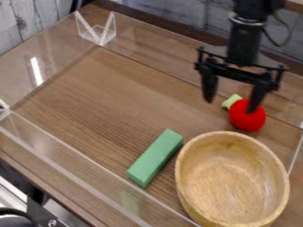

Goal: Move the red fruit to the left

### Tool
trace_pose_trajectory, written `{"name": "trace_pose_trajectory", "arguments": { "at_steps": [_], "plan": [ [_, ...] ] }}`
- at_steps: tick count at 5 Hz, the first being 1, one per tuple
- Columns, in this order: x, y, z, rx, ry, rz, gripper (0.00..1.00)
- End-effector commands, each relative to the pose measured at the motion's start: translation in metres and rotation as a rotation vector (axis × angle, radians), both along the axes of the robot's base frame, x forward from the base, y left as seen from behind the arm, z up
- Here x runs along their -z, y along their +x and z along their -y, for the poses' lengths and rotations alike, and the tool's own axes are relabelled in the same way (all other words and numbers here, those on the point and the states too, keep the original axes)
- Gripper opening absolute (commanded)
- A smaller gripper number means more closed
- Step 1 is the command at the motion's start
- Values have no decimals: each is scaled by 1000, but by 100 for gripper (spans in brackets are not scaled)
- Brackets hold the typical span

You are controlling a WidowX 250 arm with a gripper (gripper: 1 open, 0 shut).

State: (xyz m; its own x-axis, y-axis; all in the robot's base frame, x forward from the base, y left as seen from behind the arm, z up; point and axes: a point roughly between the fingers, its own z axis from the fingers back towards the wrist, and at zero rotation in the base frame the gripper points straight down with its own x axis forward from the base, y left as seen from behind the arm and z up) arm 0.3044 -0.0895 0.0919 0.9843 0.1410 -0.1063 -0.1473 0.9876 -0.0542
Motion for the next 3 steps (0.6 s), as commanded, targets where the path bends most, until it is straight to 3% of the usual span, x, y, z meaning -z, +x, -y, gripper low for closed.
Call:
{"name": "trace_pose_trajectory", "arguments": {
  "at_steps": [1,3],
  "plan": [
    [-15,17,18,-80,-25,74,100],
    [5,31,33,-136,-26,75,100]
  ]
}}
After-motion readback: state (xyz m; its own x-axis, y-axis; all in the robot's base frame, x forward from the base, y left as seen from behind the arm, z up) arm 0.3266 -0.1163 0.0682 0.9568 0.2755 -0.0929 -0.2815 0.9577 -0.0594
